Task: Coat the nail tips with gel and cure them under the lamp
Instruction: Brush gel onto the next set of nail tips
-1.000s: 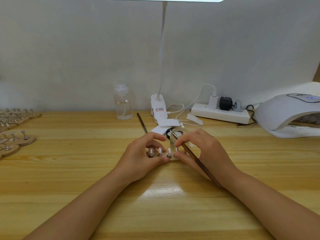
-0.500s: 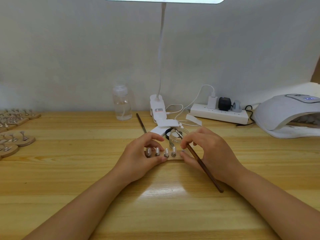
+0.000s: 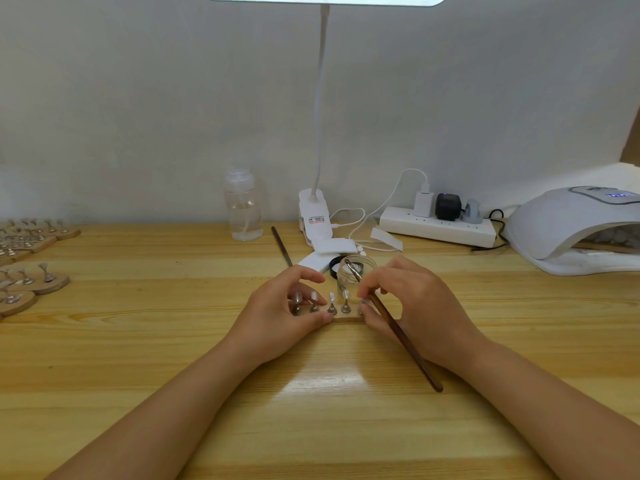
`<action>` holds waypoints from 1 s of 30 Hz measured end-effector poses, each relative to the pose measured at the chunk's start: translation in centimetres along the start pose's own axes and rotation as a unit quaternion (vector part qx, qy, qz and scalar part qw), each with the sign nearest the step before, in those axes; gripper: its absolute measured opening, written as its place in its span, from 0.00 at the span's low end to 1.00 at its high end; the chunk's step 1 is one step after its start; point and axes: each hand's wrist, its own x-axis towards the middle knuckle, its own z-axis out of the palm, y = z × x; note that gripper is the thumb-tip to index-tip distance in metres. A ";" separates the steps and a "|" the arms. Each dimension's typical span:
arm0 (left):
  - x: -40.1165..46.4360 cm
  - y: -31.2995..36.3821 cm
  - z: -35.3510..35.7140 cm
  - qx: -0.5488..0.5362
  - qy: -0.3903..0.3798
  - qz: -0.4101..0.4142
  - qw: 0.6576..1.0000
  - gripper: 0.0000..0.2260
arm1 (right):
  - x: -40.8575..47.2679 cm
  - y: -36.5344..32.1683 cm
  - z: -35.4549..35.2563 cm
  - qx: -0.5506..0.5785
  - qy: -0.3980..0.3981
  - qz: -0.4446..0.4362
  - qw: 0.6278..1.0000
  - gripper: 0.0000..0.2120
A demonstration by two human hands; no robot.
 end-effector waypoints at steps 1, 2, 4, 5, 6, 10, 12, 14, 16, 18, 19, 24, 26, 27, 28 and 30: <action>0.0 0.0 0.0 -0.002 0.001 -0.003 1.000 0.18 | 0.0 0.0 0.1 0.006 0.008 0.002 1.000 0.07; 0.0 0.1 0.1 -0.001 0.002 -0.004 1.000 0.18 | -0.1 0.0 0.2 0.014 0.018 0.008 1.000 0.07; 0.0 0.2 0.1 0.011 0.000 -0.003 1.000 0.18 | -0.1 0.0 0.4 0.029 0.036 0.026 0.999 0.06; -0.1 0.3 0.1 0.021 -0.002 0.000 1.000 0.19 | -0.2 -0.1 0.5 0.034 0.045 0.035 0.998 0.06; -0.2 0.4 0.1 0.034 -0.002 0.006 0.999 0.20 | -0.2 -0.2 0.6 0.040 0.056 0.043 0.997 0.06; -0.6 1.2 0.2 0.101 0.057 0.090 0.989 0.19 | -0.1 -0.8 1.0 0.074 0.099 0.071 0.990 0.05; -0.8 1.6 0.2 0.128 0.076 0.144 0.978 0.15 | 0.0 -1.1 1.2 0.083 0.111 0.079 0.987 0.05; -1.0 1.8 0.3 0.140 0.074 0.182 0.970 0.12 | 0.1 -1.3 1.4 0.088 0.115 0.083 0.986 0.06; -1.0 1.8 0.4 0.145 0.076 0.207 0.964 0.11 | 0.2 -1.6 1.5 0.094 0.110 0.076 0.986 0.06; -1.0 1.9 0.5 0.149 0.080 0.220 0.961 0.10 | 0.3 -1.7 1.5 0.099 0.111 0.076 0.986 0.06; -1.0 2.0 0.5 0.149 0.083 0.219 0.961 0.09 | 0.3 -1.8 1.5 0.102 0.113 0.080 0.985 0.06; -0.9 2.0 0.5 0.133 0.090 0.193 0.968 0.06 | 0.4 -2.0 1.6 0.126 0.105 0.079 0.983 0.06; -0.9 2.0 0.6 0.129 0.092 0.188 0.969 0.05 | 0.4 -2.1 1.6 0.132 0.101 0.079 0.983 0.06; -0.9 2.0 0.6 0.126 0.095 0.185 0.970 0.04 | 0.4 -2.2 1.7 0.135 0.097 0.081 0.983 0.06; -0.9 2.1 0.6 0.123 0.099 0.182 0.971 0.04 | 0.4 -2.2 1.6 0.138 0.094 0.082 0.983 0.06; -0.9 2.1 0.6 0.116 0.107 0.177 0.971 0.04 | 0.4 -2.3 1.6 0.143 0.086 0.087 0.982 0.07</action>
